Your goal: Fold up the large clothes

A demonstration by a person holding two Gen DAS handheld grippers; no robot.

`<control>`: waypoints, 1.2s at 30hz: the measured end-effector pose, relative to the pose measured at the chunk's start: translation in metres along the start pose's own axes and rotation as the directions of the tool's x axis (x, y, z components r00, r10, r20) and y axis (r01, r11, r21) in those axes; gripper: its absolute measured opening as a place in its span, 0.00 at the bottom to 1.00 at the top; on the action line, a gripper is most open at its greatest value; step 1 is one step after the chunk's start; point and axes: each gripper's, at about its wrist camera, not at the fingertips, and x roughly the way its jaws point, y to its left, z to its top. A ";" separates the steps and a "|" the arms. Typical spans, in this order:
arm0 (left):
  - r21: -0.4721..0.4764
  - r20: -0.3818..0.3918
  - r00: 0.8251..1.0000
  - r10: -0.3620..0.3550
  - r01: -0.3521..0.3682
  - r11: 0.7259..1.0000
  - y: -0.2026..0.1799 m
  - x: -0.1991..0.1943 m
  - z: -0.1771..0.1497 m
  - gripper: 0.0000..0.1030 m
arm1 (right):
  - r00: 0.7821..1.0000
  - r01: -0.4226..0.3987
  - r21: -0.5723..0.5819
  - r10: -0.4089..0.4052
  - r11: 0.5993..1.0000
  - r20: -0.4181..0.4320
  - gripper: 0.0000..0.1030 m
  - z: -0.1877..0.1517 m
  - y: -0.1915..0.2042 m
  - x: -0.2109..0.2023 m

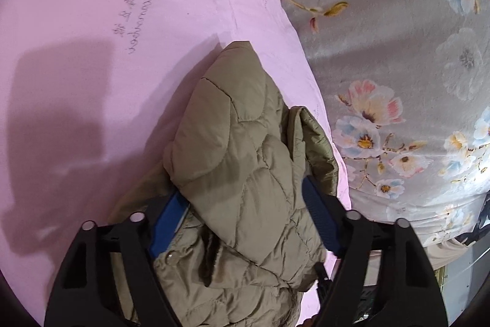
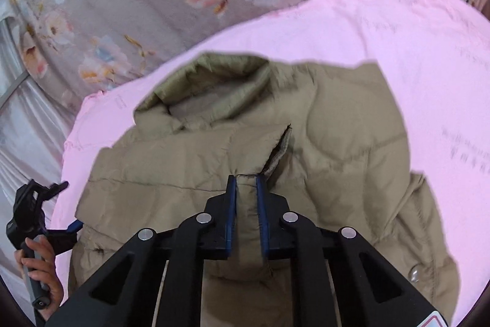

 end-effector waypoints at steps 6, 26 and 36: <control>0.169 -0.015 0.978 0.209 -0.204 0.964 -0.020 0.019 -0.008 0.05 | 0.991 0.014 -0.069 -0.005 0.998 0.132 0.10 0.029 0.009 -0.047; 0.507 0.300 0.822 0.485 -0.567 0.649 -0.046 0.030 -0.070 0.07 | 0.964 0.260 -0.202 -0.266 0.944 -0.002 0.30 -0.029 -0.007 -0.005; 0.622 0.414 0.830 0.373 -0.557 0.549 -0.140 0.021 -0.088 0.18 | 0.991 0.116 -0.201 -0.099 0.973 0.093 0.33 0.018 0.045 -0.047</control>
